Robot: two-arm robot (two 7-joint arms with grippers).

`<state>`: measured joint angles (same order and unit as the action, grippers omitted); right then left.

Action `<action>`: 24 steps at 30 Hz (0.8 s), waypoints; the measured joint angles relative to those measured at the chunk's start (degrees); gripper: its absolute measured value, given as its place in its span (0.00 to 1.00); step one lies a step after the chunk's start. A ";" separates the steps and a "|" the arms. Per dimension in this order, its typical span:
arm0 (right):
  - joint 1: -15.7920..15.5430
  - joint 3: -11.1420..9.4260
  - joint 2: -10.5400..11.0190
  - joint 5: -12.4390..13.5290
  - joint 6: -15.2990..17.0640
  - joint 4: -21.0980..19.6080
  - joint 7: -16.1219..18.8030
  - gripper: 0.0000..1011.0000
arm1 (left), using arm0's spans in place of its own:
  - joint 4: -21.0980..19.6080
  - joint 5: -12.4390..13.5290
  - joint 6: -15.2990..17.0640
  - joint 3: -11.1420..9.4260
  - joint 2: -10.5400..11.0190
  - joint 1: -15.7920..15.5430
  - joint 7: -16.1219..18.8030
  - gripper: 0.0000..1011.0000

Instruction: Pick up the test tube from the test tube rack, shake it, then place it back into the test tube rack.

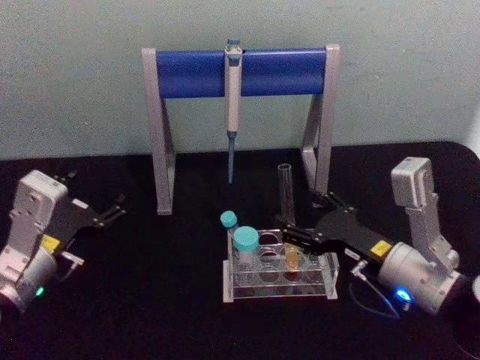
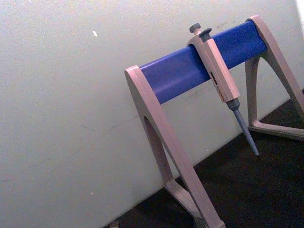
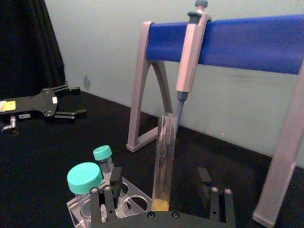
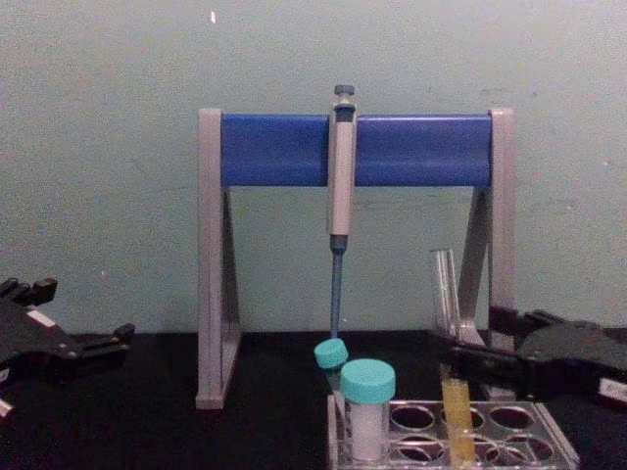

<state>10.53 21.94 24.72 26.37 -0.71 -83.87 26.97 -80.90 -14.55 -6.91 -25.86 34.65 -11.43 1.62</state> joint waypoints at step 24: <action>-12.83 -10.54 -3.27 -9.37 -6.54 -4.99 -20.57 0.99 | 0.00 0.00 0.00 0.00 0.00 0.00 0.00 1.00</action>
<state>-2.30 11.40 21.45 17.00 -7.25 -88.85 6.40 -80.90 -14.55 -6.91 -25.86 34.65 -11.43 1.62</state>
